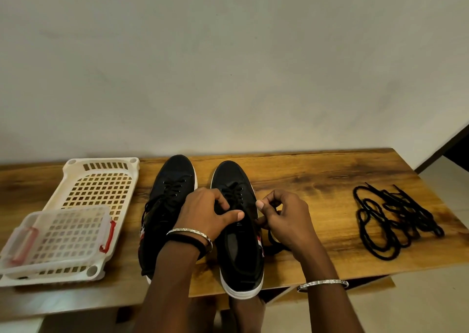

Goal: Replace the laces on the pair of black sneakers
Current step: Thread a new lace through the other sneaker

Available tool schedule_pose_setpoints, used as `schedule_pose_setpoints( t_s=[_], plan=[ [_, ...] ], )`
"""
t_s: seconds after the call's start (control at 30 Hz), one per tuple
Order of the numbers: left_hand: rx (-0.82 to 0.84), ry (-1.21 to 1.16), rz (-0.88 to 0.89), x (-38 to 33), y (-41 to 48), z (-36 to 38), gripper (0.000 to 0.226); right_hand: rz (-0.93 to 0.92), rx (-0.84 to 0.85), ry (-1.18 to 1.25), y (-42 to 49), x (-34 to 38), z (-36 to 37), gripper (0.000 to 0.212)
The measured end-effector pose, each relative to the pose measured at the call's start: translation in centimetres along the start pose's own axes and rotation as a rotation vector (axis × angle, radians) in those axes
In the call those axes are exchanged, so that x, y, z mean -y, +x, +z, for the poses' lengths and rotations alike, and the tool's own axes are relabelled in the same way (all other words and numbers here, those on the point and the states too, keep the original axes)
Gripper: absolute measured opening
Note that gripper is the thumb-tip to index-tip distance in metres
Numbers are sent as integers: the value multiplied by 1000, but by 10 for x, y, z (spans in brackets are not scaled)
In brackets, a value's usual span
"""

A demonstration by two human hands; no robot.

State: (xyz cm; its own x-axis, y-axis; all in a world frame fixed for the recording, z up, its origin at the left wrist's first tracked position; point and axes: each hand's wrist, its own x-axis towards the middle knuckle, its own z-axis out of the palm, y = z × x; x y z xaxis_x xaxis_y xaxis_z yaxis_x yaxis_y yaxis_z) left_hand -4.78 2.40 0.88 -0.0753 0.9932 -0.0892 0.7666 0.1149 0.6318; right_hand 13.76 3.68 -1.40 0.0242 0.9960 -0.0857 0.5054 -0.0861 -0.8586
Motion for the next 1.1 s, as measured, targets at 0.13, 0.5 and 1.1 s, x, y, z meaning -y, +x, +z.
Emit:
schedule_pose_setpoints(
  t_s=[0.13,0.5,1.1],
  plan=[
    [65,-134,-24,6,-3,-8,28,-86,-20,1,-4,6,-2,14],
    [297,-270,-94,8,-6,-13,42,-379,71,-662,-37,33,16,26],
    [431,-791,-326,16,1,5,85,-422,-23,-526,-47,15,33,9]
  ],
)
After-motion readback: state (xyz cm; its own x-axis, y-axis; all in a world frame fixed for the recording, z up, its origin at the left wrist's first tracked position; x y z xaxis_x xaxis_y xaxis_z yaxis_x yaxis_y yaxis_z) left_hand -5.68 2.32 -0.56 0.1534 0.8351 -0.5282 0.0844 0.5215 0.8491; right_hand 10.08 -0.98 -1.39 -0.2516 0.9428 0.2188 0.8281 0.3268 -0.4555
